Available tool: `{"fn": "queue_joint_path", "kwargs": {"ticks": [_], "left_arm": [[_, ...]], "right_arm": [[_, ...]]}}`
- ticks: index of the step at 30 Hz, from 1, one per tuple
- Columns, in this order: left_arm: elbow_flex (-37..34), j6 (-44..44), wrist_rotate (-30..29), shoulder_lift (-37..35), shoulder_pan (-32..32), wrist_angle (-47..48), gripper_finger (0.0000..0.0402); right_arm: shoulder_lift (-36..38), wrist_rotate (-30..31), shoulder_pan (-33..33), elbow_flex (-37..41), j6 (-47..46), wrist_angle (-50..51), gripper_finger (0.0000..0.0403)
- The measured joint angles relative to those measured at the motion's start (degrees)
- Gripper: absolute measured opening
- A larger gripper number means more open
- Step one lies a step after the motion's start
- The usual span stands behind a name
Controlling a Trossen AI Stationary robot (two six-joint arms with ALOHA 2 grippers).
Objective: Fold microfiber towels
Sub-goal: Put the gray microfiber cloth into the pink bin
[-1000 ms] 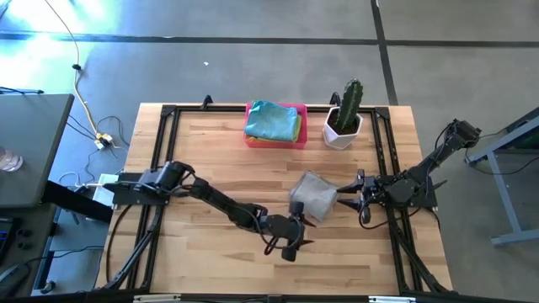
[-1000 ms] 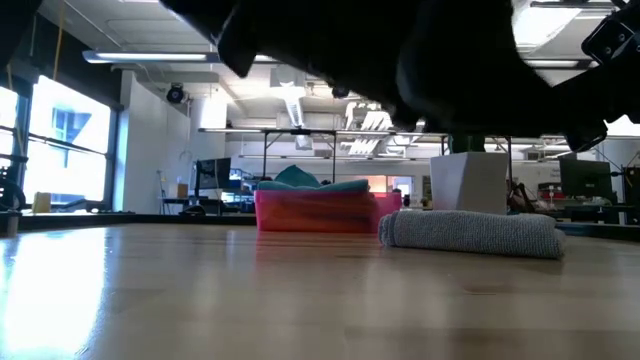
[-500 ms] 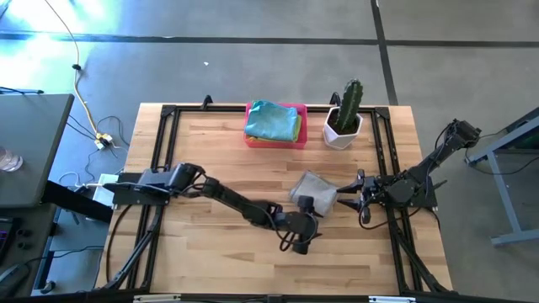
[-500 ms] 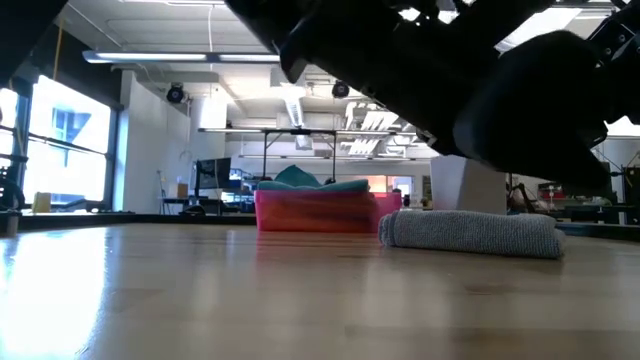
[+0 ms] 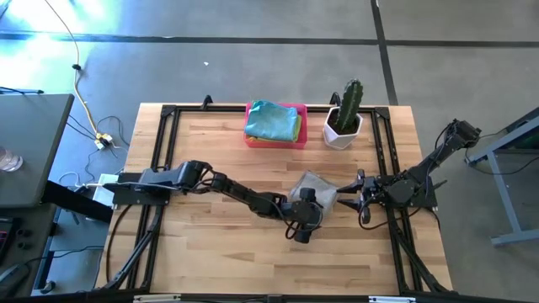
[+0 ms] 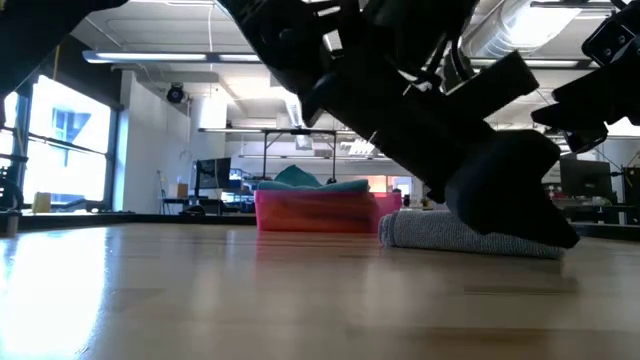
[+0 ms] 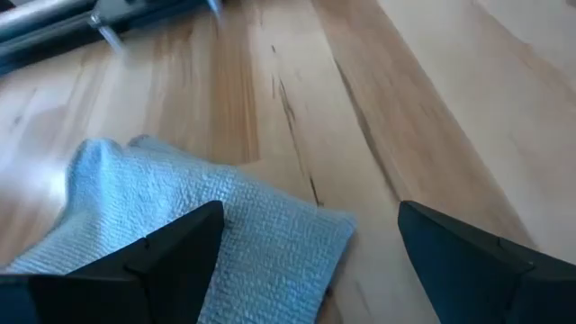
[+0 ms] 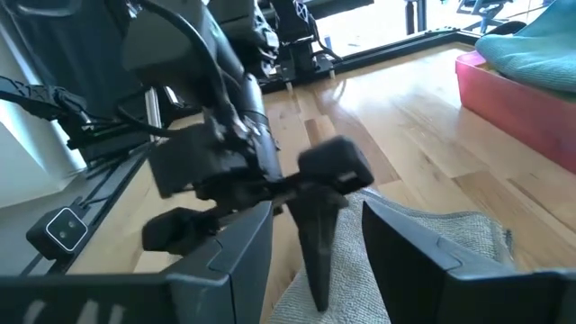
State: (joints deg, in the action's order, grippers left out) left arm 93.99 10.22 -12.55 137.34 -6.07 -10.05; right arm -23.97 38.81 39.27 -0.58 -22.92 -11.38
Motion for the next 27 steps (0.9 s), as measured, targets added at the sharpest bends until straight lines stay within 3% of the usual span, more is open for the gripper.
{"fn": "queue_joint_path", "kwargs": {"ticks": [8, 14, 21, 27], "left_arm": [[0.0, -2.8, 3.8, 1.0, 1.7, 1.2, 0.0322], [0.1, -4.5, -0.4, 1.1, 2.9, 2.6, 0.0292], [0.3, -7.5, -0.7, 0.8, 4.2, 6.5, 0.0216], [0.2, -6.0, -1.7, 0.9, 2.7, 6.5, 0.0109]], "right_arm": [[0.0, 0.0, 0.0, 0.0, 0.0, 0.0, 0.0165], [0.0, 0.0, 0.0, 0.0, 0.0, 0.0, 0.0165], [0.0, 0.0, 0.0, 0.0, 0.0, 0.0, 0.0165], [0.0, 0.0, 0.0, 0.0, 0.0, 0.0, 0.0165]]}}
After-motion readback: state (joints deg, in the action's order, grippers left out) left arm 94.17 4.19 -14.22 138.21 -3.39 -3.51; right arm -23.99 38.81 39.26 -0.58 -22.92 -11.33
